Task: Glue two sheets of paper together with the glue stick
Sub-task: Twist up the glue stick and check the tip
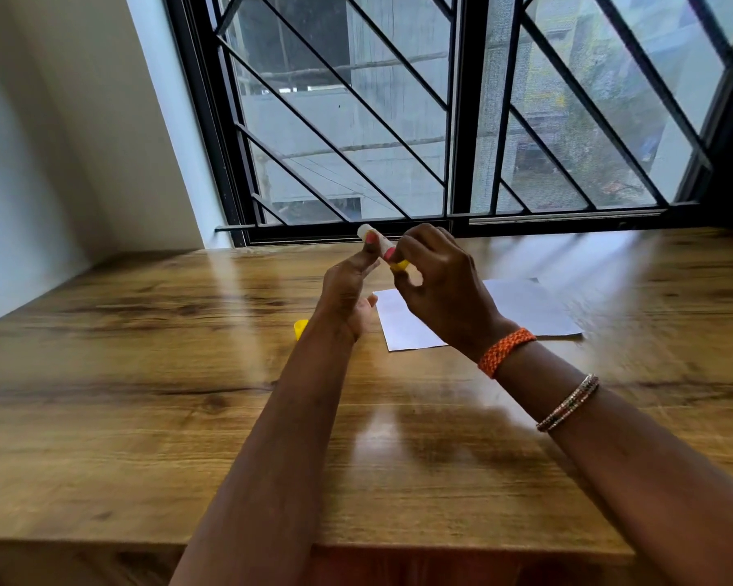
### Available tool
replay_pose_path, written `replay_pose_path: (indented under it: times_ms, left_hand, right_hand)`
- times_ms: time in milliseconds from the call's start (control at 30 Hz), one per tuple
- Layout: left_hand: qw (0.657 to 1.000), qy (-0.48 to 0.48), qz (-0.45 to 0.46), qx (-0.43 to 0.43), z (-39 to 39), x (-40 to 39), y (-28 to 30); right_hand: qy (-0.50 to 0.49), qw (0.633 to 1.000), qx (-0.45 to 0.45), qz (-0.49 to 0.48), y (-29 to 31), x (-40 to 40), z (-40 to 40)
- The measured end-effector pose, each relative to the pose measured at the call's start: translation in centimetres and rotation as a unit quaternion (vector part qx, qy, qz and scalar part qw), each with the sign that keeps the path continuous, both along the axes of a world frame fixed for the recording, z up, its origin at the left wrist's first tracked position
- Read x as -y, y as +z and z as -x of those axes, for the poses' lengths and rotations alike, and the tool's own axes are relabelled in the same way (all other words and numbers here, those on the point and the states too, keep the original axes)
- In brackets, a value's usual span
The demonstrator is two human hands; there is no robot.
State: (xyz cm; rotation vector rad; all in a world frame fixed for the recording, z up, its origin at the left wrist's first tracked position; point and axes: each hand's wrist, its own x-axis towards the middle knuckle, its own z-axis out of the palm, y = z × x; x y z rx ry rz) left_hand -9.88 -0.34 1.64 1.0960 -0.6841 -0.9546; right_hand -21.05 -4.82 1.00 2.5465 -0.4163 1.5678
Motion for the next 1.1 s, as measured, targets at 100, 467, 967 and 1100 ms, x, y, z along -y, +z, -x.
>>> replay_pose_path:
  times_ms: [100,467,967,1100]
  left_hand:
    - [0.999,-0.011,0.028,-0.014,0.0,0.0,0.1]
    - [0.998,0.026,0.061,-0.019,0.0,0.9,-0.5]
    - [0.994,0.081,0.018,-0.064,0.1,0.8,-0.6]
    - [0.997,0.034,0.049,-0.054,-0.1,0.9,-0.5]
  right_hand:
    - [0.049,0.987,0.100,-0.118,0.2,-0.1,0.0]
    - [0.099,0.883,0.156,-0.431,0.5,-0.3,-0.3]
    - [0.017,0.997,0.056,-0.059,-0.8,0.3,-0.5]
    - [0.060,0.971,0.153,-0.176,-0.1,-0.1,-0.4]
